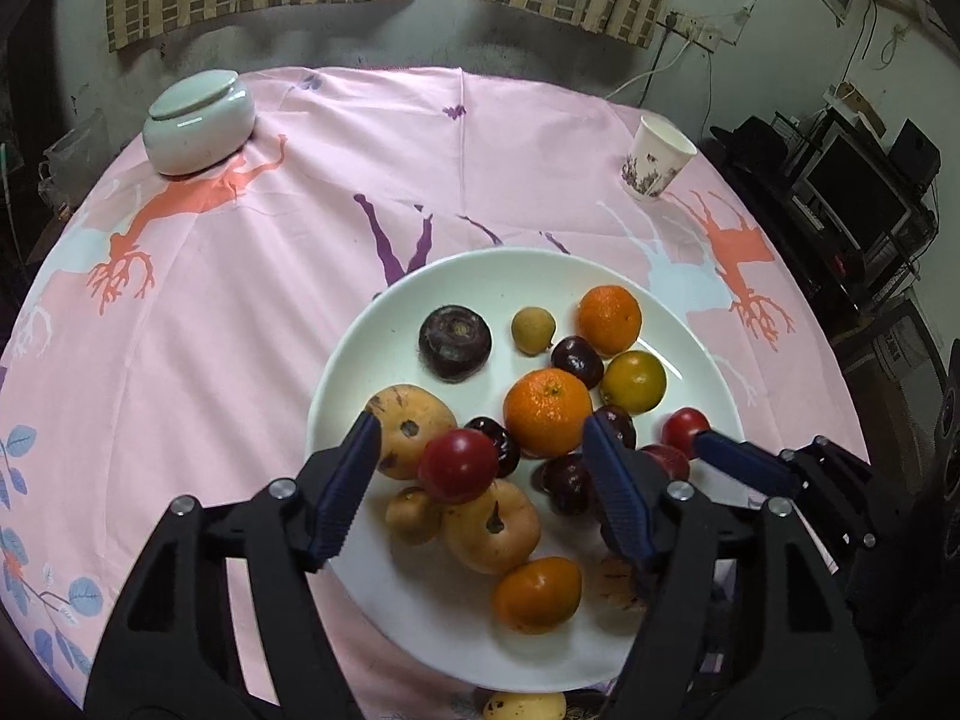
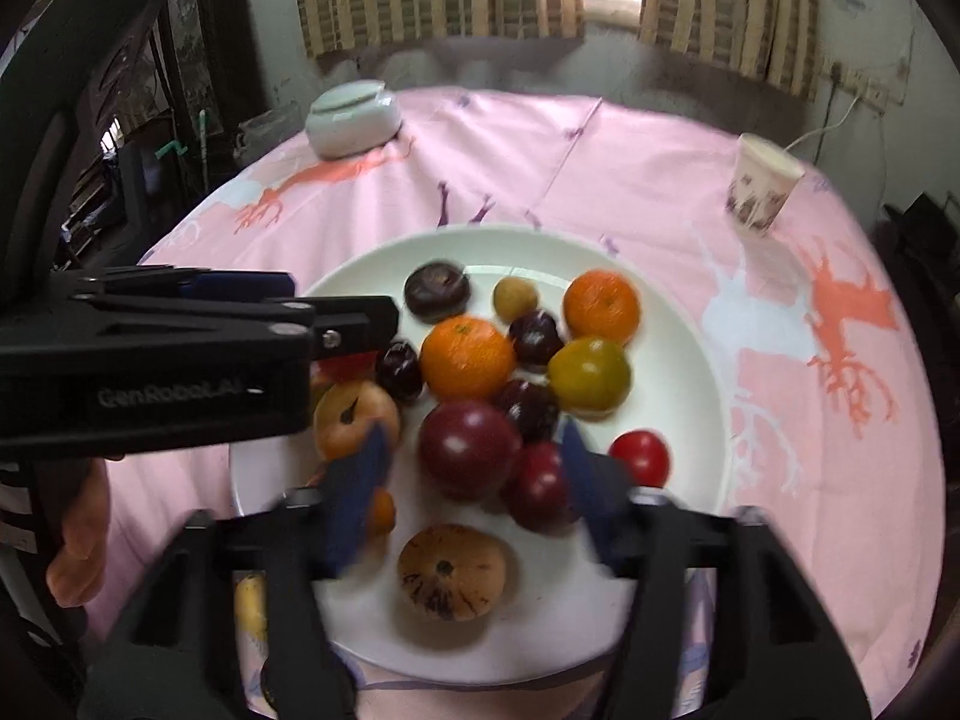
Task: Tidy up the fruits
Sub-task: 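Carry the plum and tomato onto the plate and release both, then move both tools back toward the last two fruits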
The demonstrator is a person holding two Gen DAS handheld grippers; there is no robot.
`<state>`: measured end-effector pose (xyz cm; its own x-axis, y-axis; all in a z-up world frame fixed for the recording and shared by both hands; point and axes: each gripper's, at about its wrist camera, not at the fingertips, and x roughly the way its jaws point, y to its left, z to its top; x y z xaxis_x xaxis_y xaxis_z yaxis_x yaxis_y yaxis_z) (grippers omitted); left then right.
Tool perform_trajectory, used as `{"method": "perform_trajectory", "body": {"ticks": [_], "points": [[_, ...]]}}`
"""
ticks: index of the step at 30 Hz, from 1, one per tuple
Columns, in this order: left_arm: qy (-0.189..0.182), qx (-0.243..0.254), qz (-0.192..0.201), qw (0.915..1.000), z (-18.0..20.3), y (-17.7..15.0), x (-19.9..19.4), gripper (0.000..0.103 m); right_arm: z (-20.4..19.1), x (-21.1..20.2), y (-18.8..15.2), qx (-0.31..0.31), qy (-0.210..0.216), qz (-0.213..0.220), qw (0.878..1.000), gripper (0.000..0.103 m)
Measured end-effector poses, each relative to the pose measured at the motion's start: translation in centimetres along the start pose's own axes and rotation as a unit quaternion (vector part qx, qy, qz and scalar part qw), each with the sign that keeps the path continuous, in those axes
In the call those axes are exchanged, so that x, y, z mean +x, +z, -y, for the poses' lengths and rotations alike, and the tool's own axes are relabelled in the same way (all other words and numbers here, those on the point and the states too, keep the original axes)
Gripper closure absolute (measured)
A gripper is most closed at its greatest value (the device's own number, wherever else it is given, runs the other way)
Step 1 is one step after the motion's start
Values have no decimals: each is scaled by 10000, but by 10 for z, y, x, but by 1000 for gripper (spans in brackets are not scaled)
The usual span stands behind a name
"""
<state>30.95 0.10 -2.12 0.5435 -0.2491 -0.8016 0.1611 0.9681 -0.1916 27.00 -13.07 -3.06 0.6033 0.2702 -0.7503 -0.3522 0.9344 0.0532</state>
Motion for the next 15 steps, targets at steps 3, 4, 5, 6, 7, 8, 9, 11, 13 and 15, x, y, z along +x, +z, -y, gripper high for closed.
{"method": "perform_trajectory", "body": {"ticks": [3,4,5,6,7,8,9,11,13,15], "points": [[-98,-32,105,9999,-1,1,-17,31,-1,-13,2,-90,-53,210,9997,31],[-136,-53,145,9998,-1,0,-24,29,-2,-17,2,-79,-57,239,9997,31],[-170,-74,190,9996,-2,-2,-31,25,-2,-21,2,-79,-44,265,9996,31],[-183,-94,250,9995,-2,-5,-39,23,-2,-28,0,-87,-28,288,9995,31],[-159,-101,333,9993,-2,-10,-48,17,-3,-33,-2,-90,-29,300,9995,31],[-131,-85,405,9991,-2,-16,-56,9,-3,-40,-5,-91,-32,314,9995,31],[-97,-55,446,9989,-1,-22,-62,7,-3,-49,-9,-94,-35,347,9993,30],[-33,40,451,9990,-1,-40,-74,4,-3,-67,-21,-75,-46,426,9991,30],[-18,93,450,9989,-2,-61,-84,3,-3,-84,-38,45,68,477,9988,28],[-21,89,534,9985,-4,-88,-94,2,-3,-102,-60,258,279,547,9978,7]]}}
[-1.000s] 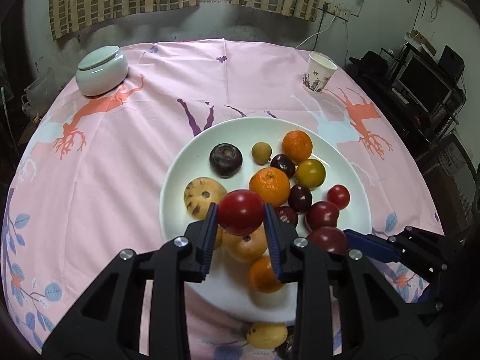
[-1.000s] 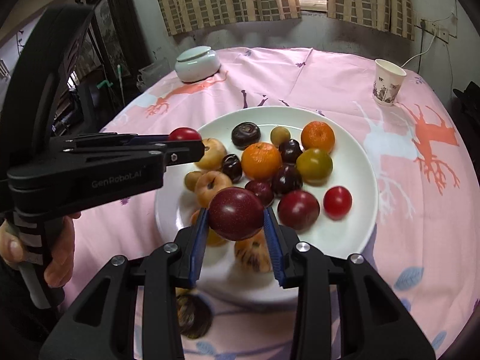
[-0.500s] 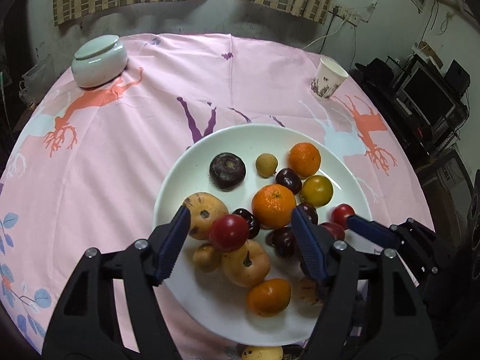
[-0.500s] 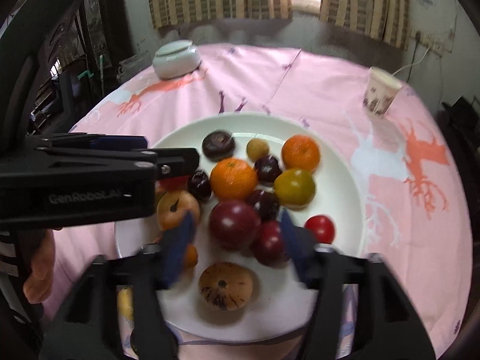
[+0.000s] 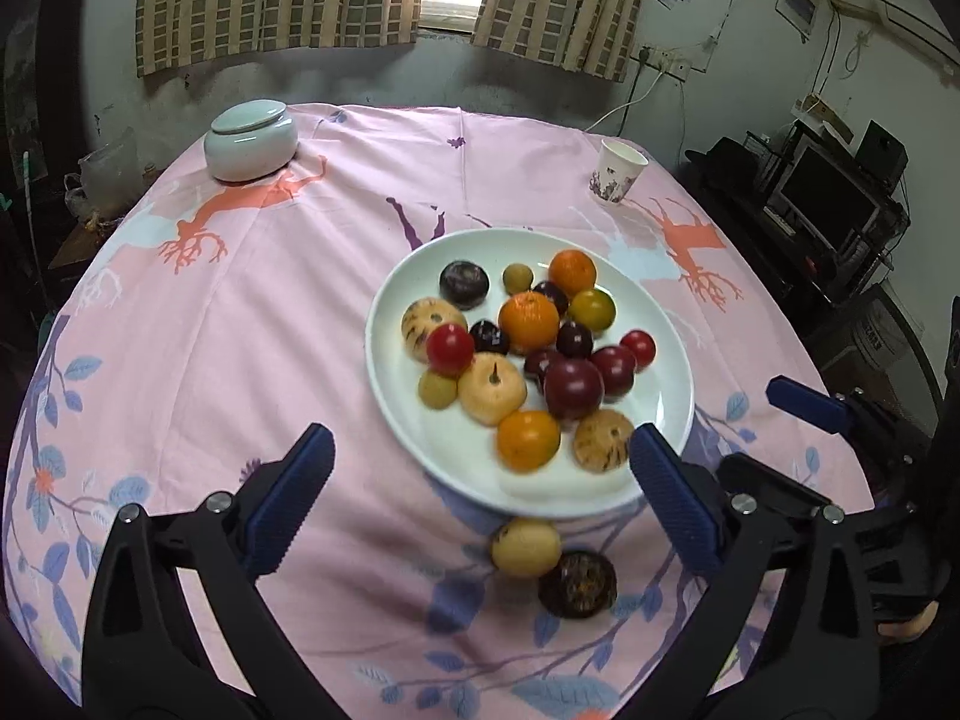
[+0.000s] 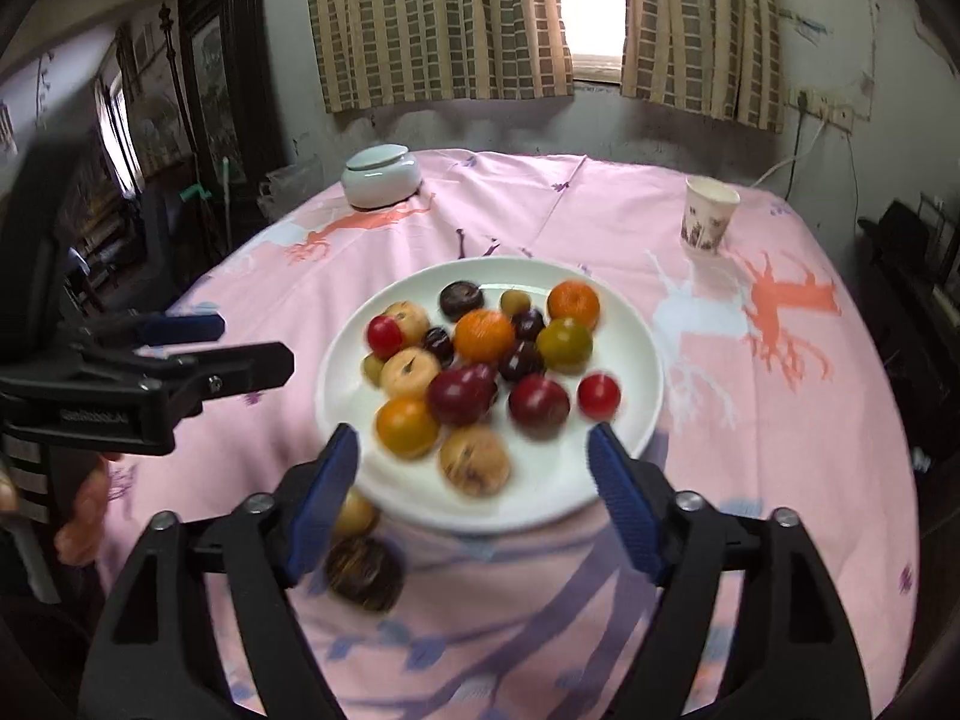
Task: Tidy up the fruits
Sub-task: 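Move both tools back toward the last two fruits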
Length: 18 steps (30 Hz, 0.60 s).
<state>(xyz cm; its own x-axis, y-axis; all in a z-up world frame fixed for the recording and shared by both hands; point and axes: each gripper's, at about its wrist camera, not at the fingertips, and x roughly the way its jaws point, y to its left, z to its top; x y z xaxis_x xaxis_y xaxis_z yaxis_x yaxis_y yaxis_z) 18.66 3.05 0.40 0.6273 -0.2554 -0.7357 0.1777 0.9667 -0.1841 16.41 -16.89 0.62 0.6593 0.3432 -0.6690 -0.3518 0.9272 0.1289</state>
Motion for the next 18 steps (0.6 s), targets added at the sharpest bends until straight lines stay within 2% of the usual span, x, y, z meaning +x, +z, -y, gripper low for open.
{"method": "perform_trajectory", "body": {"ticks": [1,3,6,9,12,14,16,18], "points": [[54,3,71,10000,-2,-14,-6,2,-2,-11,-13,115,95,77,9999,3],[252,57,184,9995,-2,-41,-15,2,-9,-27,-36,201,233,178,9994,2],[574,86,276,9979,-2,-77,-26,2,-20,-36,-64,227,186,75,9995,2],[583,-132,278,9978,-12,-103,-33,2,-29,-30,-76,266,221,-154,9993,2],[532,-256,157,9981,-22,-115,-36,2,-42,-12,-79,185,434,-499,9976,2],[587,-330,183,9976,-29,-120,-40,2,-53,1,-77,51,514,-574,9970,2],[588,-436,225,9971,-35,-122,-45,2,-64,18,-73,-193,335,-640,9972,2],[584,-538,265,9965,-40,-123,-49,2,-69,35,-70,-328,111,-768,9964,8]]}}
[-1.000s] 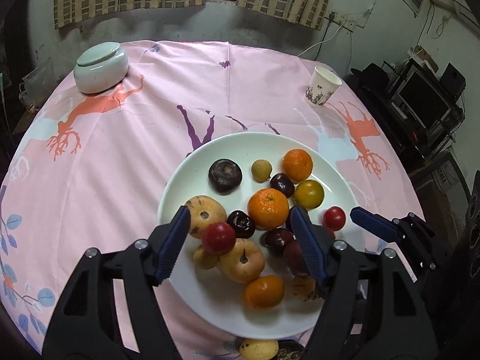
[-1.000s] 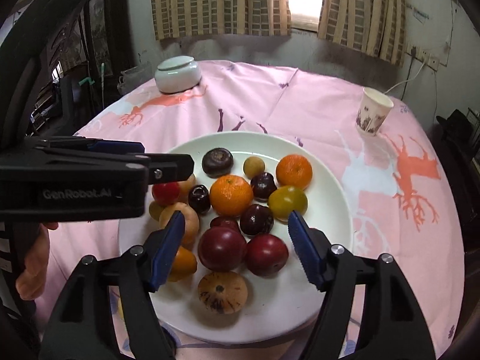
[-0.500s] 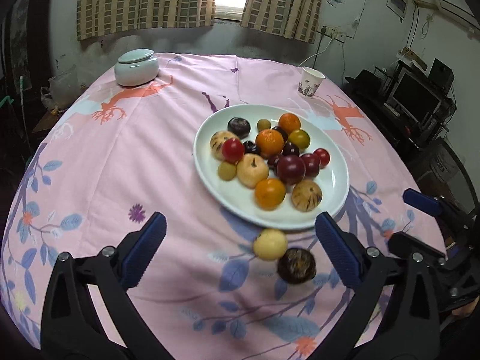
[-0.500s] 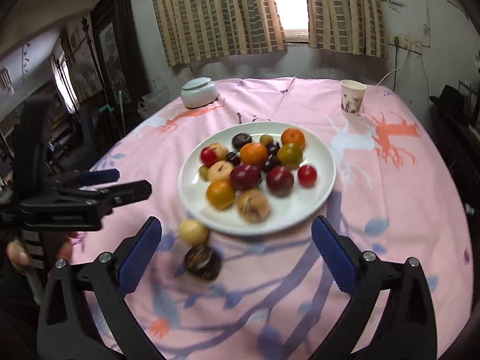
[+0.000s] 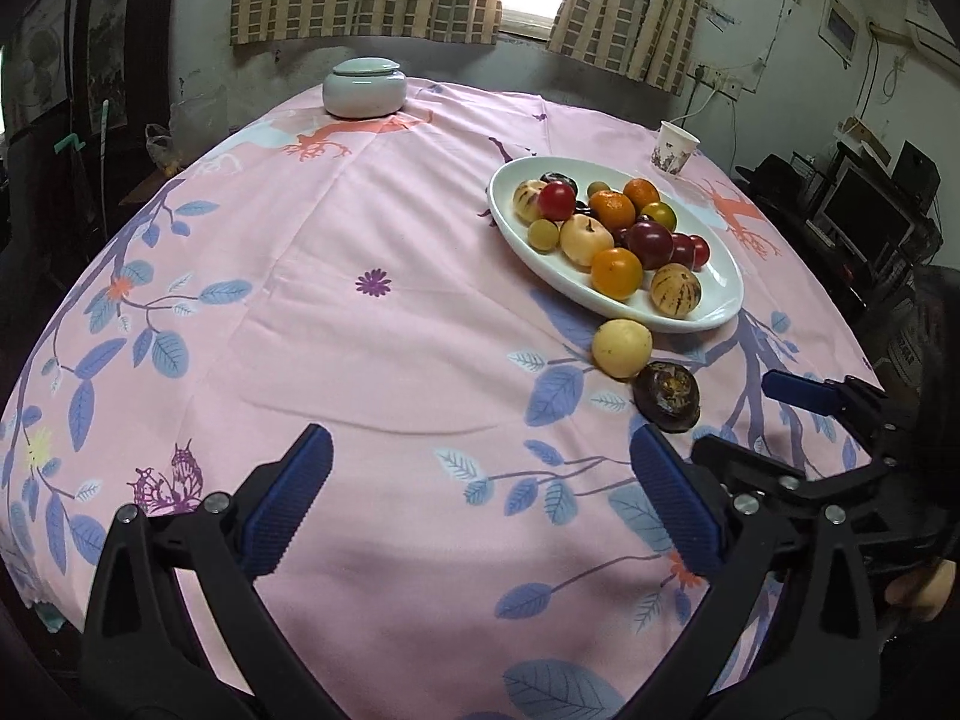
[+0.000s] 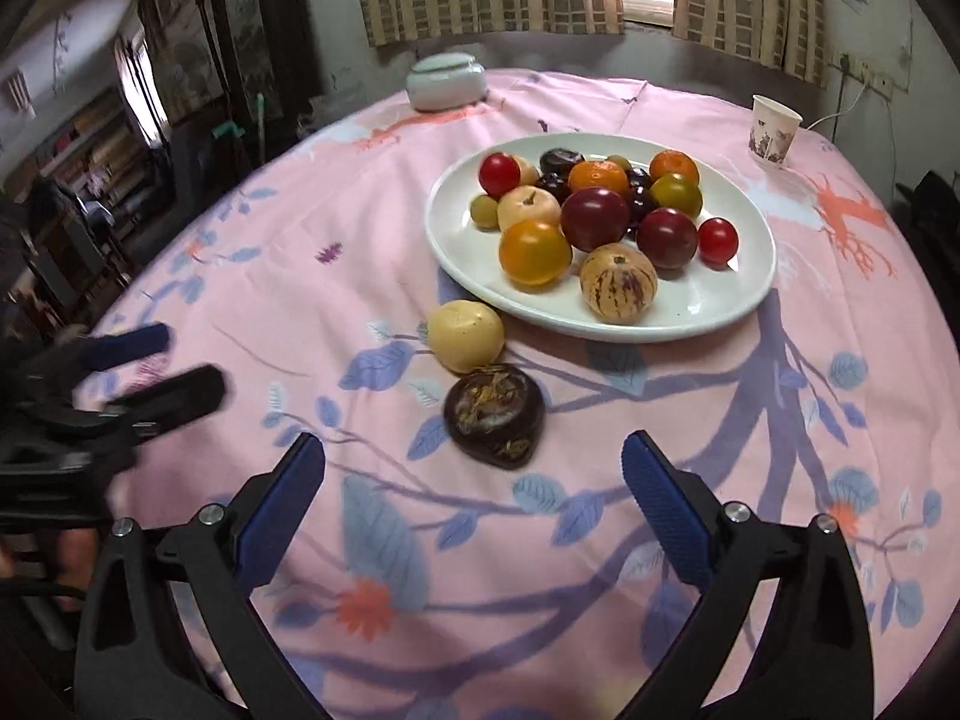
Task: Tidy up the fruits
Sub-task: 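Move both tools back toward the last two fruits, then grasp the dark brown fruit with the right tool while the left tool grasps the yellow fruit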
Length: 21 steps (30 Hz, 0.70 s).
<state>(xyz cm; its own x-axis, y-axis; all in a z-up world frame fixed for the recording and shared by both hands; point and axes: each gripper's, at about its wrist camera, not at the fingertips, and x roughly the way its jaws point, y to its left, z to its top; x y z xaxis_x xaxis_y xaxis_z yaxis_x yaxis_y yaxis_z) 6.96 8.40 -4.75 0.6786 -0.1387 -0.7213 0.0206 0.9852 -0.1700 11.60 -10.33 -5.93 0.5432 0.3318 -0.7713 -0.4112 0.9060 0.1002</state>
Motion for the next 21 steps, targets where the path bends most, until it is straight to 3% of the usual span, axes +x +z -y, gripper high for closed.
{"method": "perform_trajectory", "body": {"ticks": [5,8,12,21], "points": [[48,-114,6,9999,-9,0,-5,2,10,42,8,237,146,-539,9982,30],[14,-173,16,9998,-11,1,-5,2,9,45,9,97,-97,-511,9986,57],[-89,-179,-44,9998,-3,8,2,2,19,24,2,331,-39,-346,9988,57],[-166,364,-451,9982,54,21,58,2,68,-49,-31,956,-126,213,9951,57]]}}
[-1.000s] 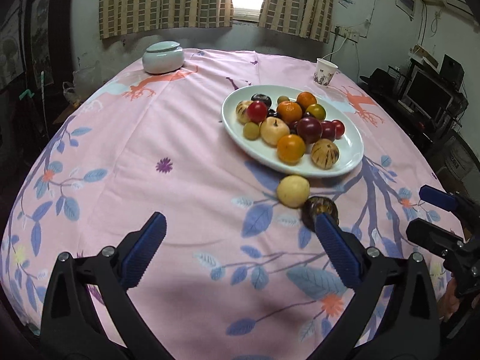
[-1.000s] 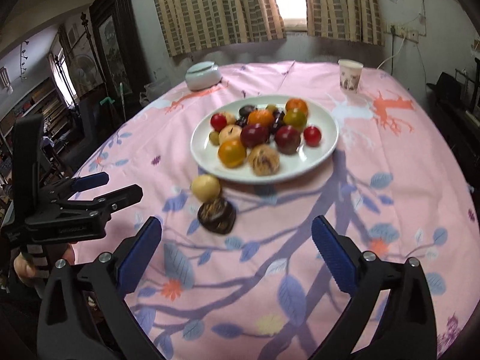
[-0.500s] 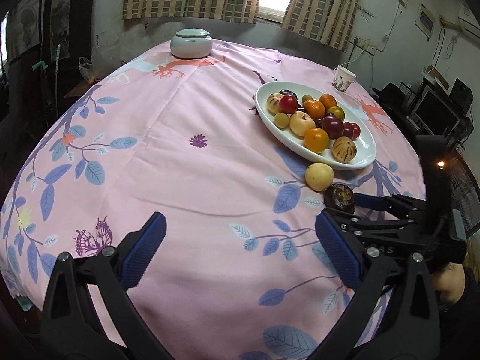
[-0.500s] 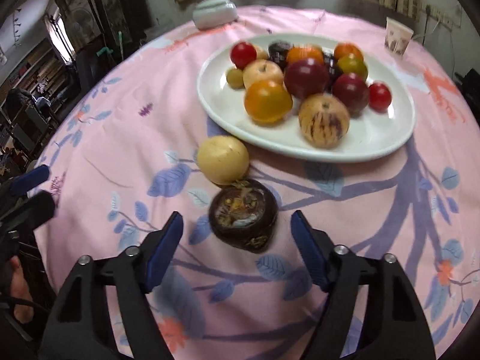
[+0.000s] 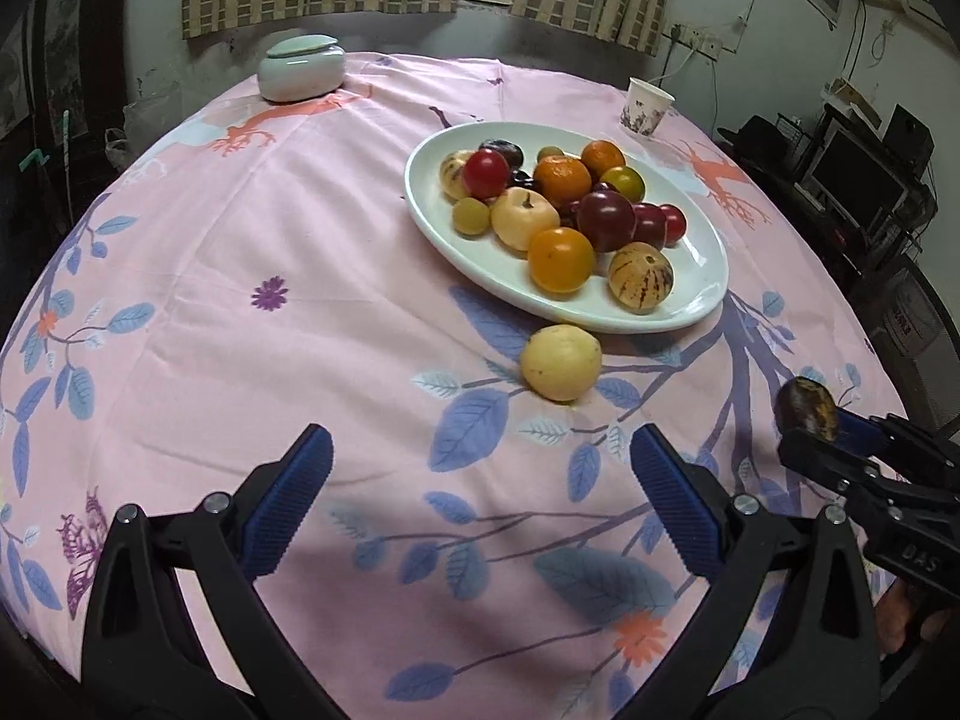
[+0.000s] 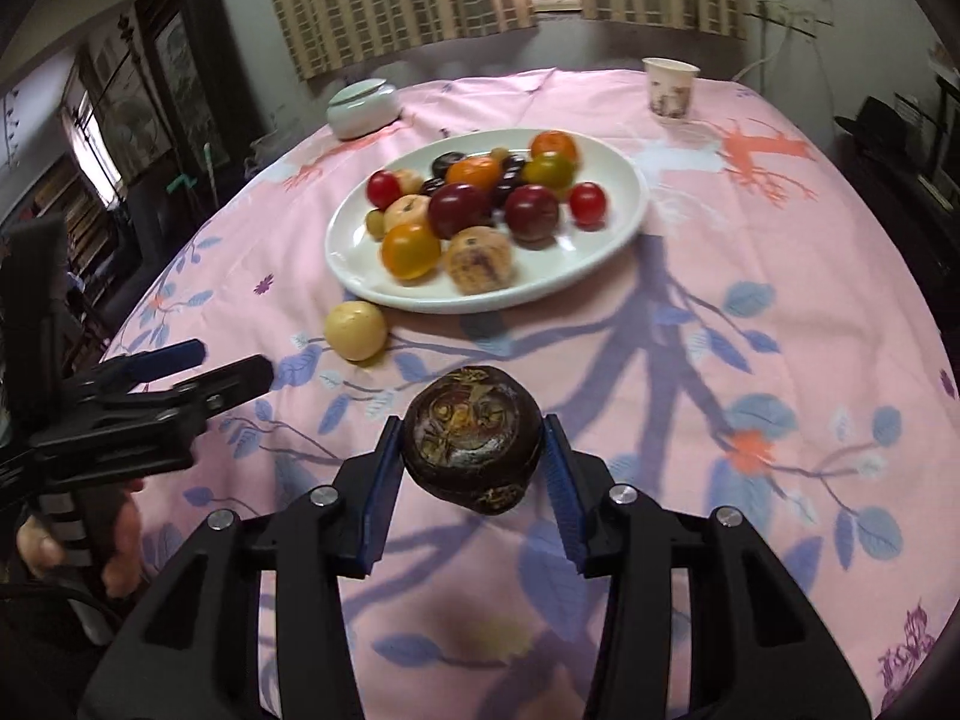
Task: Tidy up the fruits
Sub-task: 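Grasp the dark brown fruit with the right tool while the left tool grasps the yellow fruit, then carry the brown and yellow fruits onto the plate and release both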
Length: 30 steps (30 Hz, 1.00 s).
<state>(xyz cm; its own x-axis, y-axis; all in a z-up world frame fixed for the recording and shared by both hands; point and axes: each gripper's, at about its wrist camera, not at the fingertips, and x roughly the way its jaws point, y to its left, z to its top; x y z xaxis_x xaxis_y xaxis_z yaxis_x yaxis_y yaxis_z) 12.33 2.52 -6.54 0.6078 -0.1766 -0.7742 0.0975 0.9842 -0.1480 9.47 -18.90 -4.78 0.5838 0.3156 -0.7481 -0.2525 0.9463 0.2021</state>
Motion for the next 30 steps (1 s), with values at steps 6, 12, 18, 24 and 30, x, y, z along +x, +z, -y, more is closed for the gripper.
{"method": "perform_trajectory", "body": {"ticks": [6,12,18,24,30], "points": [[-19,81,-418,9991,19,17,41,3,23,-18,-9,258,78,109,9996,57],[119,203,-516,9984,28,21,61,31,29,-20,-12,412,170,153,9989,57],[45,249,-406,9989,28,19,53,64,25,-21,-10,364,220,168,9990,57],[-164,376,-293,9987,32,-1,21,64,21,-17,-9,335,238,110,9991,57],[-452,460,-87,9979,34,-7,-15,64,15,-9,-7,318,325,11,9990,57]]}}
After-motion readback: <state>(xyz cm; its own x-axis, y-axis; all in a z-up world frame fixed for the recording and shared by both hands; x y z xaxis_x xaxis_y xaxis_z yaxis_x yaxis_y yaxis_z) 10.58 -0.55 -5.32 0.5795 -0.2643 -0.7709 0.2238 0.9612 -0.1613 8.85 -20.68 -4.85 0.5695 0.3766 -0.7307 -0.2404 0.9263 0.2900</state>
